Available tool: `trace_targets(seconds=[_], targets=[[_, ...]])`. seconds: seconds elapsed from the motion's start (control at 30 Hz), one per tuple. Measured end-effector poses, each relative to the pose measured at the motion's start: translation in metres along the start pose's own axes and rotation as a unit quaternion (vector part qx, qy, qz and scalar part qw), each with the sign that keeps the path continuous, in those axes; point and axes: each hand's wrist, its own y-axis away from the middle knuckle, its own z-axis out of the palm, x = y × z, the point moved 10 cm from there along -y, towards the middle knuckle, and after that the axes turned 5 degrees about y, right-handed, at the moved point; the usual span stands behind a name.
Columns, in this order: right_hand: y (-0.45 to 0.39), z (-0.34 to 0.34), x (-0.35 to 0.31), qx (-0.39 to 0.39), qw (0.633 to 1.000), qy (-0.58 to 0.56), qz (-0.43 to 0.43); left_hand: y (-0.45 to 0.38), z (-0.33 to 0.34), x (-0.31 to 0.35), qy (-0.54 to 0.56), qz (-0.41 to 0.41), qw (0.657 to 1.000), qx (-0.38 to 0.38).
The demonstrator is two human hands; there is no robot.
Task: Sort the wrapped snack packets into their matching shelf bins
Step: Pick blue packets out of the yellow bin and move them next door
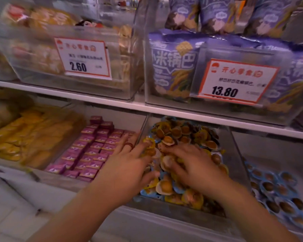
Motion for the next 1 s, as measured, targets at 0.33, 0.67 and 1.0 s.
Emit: trace_targets(seconds=[0.33,0.67,1.0], targets=[[0.007,-0.039,0.043,0.045,0.980,0.160,0.110,-0.012,0.012,0.050,-0.058,0.042,0.997,-0.012],[-0.014,0.001,0.012,0.012,0.997,0.077,0.028,-0.025,-0.002,0.040,0.005,-0.009,0.999,0.054],[-0.038,0.030,0.037,-0.054,0.994,0.023,0.093,-0.003,-0.051,-0.011,0.354,-0.066,0.890,0.280]])
